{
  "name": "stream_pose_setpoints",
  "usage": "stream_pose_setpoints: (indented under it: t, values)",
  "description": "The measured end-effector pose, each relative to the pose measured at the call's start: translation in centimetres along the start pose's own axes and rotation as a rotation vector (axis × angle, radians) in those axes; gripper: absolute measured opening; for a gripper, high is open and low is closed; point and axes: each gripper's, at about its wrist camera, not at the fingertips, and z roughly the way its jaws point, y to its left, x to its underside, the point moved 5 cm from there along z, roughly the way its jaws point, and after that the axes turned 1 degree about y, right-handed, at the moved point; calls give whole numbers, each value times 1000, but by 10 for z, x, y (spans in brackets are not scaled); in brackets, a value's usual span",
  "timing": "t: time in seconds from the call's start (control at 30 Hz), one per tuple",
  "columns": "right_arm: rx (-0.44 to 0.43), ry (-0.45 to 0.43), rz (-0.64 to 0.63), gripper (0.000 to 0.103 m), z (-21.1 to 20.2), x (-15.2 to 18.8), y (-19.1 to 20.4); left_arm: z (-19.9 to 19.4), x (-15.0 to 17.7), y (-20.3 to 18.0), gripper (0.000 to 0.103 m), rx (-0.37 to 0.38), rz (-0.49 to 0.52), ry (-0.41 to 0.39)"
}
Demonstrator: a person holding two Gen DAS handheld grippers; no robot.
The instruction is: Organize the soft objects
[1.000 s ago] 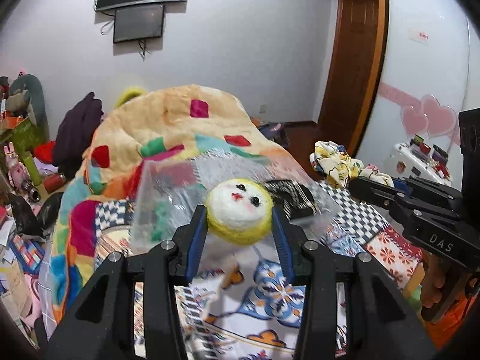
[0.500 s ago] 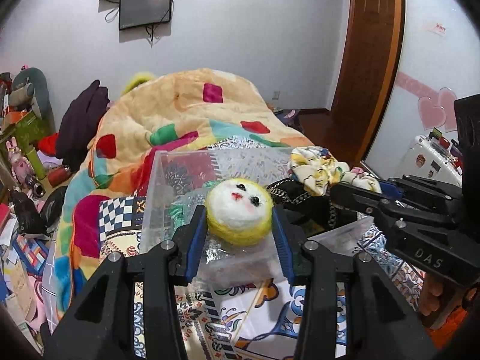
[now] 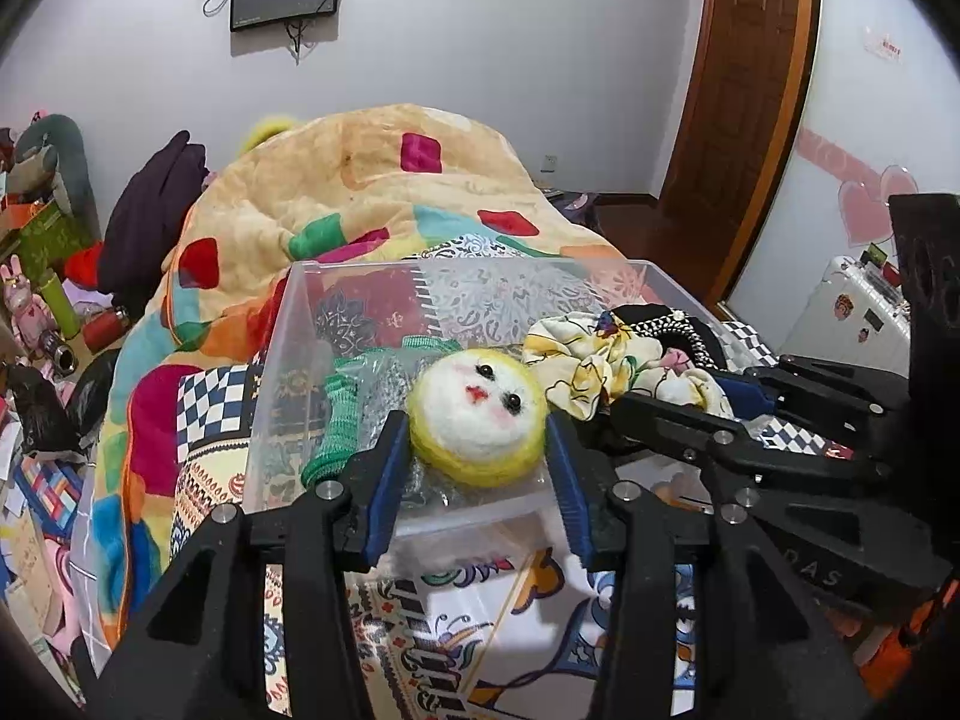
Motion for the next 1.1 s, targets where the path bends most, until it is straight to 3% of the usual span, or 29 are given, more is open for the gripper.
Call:
stream_pose_setpoints:
  t: [0.1,0.17,0.4,0.73,0.83,0.9,1.0,1.1]
  values:
    - [-13,5,25,41,-3,0,-5,-7,2,1,55,1,-4,-8]
    - [-29,9,41,44,-5,1,-7,-14,4,1,57,8,-12,-19]
    - [-29,-37,12,44,-26,-2,0,-50,0,-1,57,25,-26,-99]
    - [13,-219,-25,46,-101,-14,12,-124,-11,-10,67,25,-21,-292]
    - [33,-282,-31,60,-123,-16,14,-139,-13,-12,75,24,-21,-331]
    - [54,-316,-39,78,-133,-16,16,-148,-13,-15,80,8,-11,-359]
    - [68,-354,-34,84,-143,-12,18,-158,-12,-17,96,-13,-12,-395]
    - [69,-359,-31,88,-144,-10,19,-165,-9,-18,100,-6,-21,-414]
